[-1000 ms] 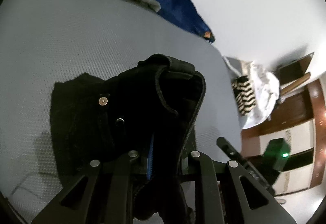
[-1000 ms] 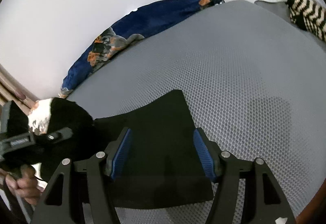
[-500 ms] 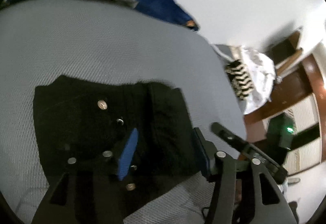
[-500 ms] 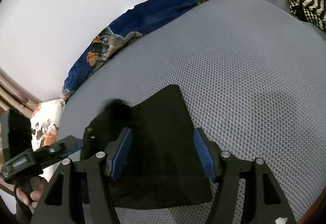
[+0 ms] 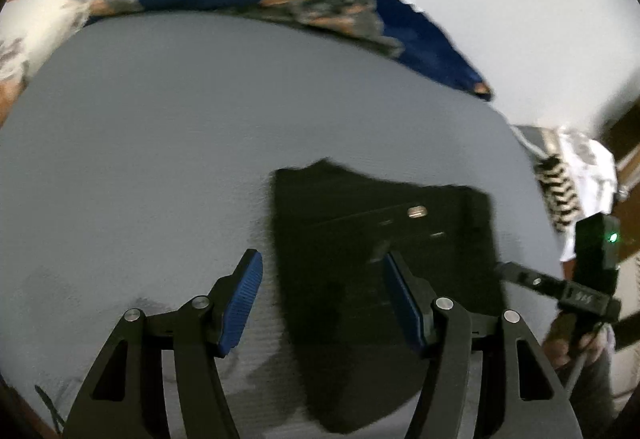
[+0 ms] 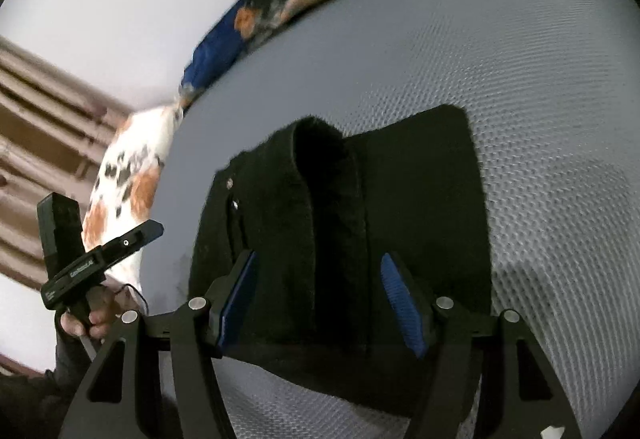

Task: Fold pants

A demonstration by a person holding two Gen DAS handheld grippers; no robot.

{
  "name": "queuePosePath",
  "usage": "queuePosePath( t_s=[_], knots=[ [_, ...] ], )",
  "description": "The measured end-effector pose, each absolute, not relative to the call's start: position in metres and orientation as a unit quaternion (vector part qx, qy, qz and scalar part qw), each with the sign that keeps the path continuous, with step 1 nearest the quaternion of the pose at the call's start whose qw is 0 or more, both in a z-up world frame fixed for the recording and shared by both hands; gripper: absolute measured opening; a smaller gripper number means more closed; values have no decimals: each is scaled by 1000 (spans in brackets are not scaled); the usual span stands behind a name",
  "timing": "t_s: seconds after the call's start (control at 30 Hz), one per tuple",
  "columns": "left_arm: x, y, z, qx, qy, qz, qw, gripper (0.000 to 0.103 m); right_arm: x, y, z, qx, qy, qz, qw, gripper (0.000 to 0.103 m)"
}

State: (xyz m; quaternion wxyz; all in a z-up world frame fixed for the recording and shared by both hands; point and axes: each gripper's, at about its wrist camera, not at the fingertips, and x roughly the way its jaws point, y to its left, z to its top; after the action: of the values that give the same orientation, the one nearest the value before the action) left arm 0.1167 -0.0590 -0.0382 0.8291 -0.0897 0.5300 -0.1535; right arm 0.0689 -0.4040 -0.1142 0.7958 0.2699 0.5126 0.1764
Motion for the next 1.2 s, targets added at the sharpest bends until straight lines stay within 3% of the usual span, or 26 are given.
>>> queuePosePath(
  t_s=[0.2, 0.6, 0.67, 0.7, 0.73, 0.93, 1.2],
  knots=[
    [114, -28, -60, -95, 551, -110, 822, 63, 90, -407, -135, 270, 536, 190, 777, 62],
    [113, -25, -78, -112, 577, -83, 805, 63, 127, -399, -146, 314, 505, 252, 763, 59],
    [114, -27, -79, -109, 577, -83, 805, 63, 128, -397, -145, 317, 504, 251, 763, 46],
    [114, -29, -79, -108, 577, -83, 805, 63, 127, -397, -143, 323, 500, 252, 763, 25],
    [115, -30, -80, -108, 577, -85, 805, 63, 125, -396, -141, 327, 499, 255, 761, 22],
    [121, -37, -74, -107, 567, -93, 811, 63, 104, -389, -106, 314, 473, 229, 790, 11],
    [132, -58, -64, -98, 555, -118, 818, 63, 76, -411, -64, 305, 433, 200, 824, 10]
  ],
)
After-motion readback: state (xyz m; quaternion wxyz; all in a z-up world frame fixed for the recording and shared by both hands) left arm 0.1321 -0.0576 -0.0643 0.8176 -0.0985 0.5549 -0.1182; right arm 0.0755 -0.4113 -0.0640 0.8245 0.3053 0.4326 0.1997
